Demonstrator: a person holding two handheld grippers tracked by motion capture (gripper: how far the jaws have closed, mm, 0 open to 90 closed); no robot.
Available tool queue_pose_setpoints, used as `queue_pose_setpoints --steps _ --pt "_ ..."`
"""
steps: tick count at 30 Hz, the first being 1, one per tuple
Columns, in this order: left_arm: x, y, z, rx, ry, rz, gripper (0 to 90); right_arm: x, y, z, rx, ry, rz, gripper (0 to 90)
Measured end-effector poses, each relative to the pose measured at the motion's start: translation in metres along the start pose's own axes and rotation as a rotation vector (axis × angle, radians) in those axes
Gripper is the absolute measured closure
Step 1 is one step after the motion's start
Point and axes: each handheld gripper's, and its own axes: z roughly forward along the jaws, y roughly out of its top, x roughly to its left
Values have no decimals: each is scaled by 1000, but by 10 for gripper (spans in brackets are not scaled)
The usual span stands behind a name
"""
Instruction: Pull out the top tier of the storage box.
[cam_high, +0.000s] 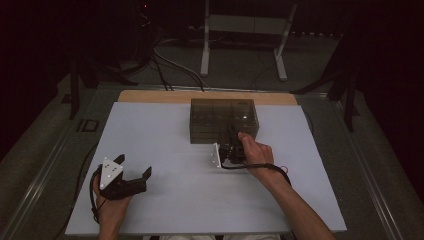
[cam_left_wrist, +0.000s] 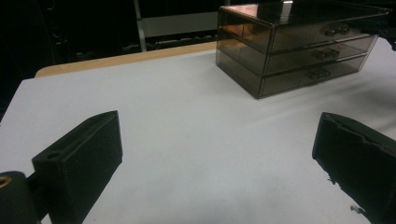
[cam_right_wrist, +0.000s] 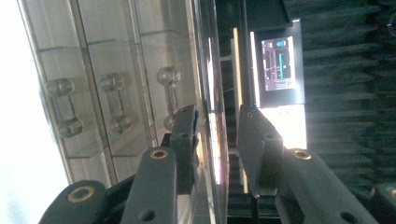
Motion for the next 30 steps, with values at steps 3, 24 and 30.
queue_pose_setpoints --steps 3,24,30 --pt "0 0 0 3 0 -3 32 3 -3 -1 8 16 -3 665" --pt "0 0 0 2 0 0 32 15 -3 6 23 46 -58 766" --pt "0 0 0 2 1 -2 33 16 -3 6 28 51 -59 787"
